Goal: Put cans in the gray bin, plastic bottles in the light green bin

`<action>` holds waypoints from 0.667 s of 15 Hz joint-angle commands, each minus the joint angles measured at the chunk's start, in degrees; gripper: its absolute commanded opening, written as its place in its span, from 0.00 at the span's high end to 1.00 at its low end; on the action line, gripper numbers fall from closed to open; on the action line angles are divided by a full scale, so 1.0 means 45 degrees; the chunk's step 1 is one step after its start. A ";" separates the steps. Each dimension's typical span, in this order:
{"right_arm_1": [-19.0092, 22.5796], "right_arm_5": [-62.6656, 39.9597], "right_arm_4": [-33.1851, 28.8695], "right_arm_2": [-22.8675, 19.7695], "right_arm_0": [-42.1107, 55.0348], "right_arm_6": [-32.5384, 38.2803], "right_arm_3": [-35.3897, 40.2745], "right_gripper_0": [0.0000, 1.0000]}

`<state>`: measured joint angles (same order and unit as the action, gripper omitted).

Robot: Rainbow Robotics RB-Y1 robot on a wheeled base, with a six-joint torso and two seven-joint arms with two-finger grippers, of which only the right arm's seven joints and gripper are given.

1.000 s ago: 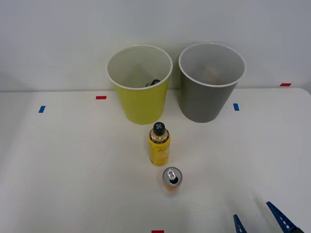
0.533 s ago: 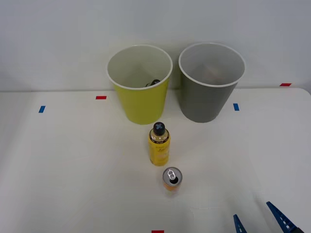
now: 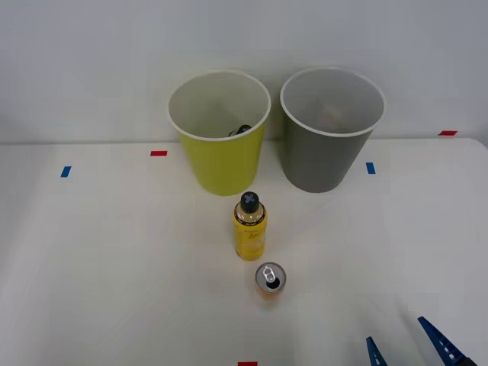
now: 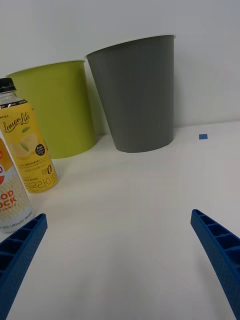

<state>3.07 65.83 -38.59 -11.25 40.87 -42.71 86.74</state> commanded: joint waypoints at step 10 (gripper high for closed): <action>0.0001 0.0000 0.0001 0.0000 0.0000 0.0000 0.0001 0.00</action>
<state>3.07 65.83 -38.59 -11.25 40.87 -42.71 86.74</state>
